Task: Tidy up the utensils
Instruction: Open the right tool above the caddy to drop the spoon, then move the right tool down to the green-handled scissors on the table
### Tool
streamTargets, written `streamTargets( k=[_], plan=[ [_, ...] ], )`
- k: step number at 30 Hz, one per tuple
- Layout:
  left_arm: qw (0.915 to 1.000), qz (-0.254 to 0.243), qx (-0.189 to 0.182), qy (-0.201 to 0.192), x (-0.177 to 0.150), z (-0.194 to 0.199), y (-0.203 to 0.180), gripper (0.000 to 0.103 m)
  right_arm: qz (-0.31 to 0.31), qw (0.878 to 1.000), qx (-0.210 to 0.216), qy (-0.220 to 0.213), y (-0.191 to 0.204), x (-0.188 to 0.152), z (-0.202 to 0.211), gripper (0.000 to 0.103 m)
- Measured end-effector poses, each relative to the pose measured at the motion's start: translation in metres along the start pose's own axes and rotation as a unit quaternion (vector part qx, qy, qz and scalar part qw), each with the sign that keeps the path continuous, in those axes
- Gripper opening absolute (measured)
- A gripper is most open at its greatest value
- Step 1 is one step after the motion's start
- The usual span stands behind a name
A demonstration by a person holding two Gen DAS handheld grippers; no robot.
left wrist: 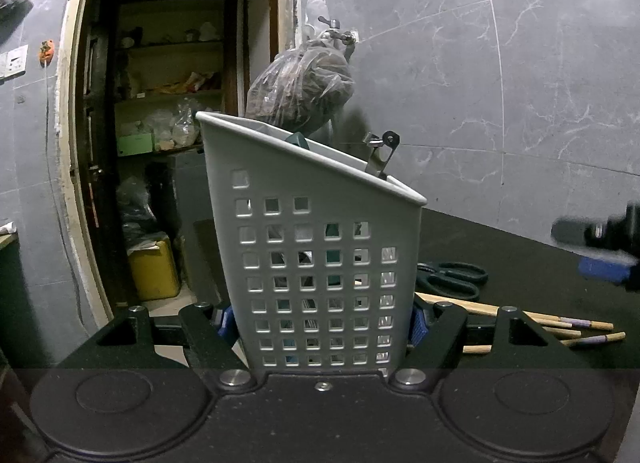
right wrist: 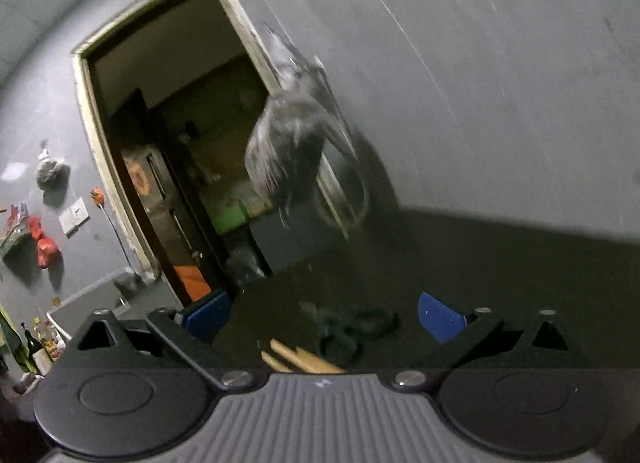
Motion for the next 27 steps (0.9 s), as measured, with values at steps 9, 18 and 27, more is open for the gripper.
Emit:
streamTargets(
  k=[9,18,27],
  plan=[
    [1.0000,-0.003,0.004,0.000,0.003,0.001,-0.005,0.077,0.035,0.998,0.003,0.052,0.007,-0.042,-0.001,0.103],
    [1.0000,-0.003,0.006,0.000,0.004,0.002,-0.006,0.077,0.077,0.995,-0.017,0.065,0.016,-0.048,0.010,0.103],
    [1.0000,-0.005,-0.001,-0.003,0.005,-0.002,-0.003,0.077,0.091,0.992,-0.060,0.056,0.002,-0.037,0.018,0.103]
  ],
)
Point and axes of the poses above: each gripper's, at about its wrist camera, not at the fingertips, and z roughly against the way its jaws point, y to its left, x to its top, the point moved 7 cm from there along -z, roughly the way its jaws point, and after that the axes turned 6 degrees about y, right-handed, at the moved point
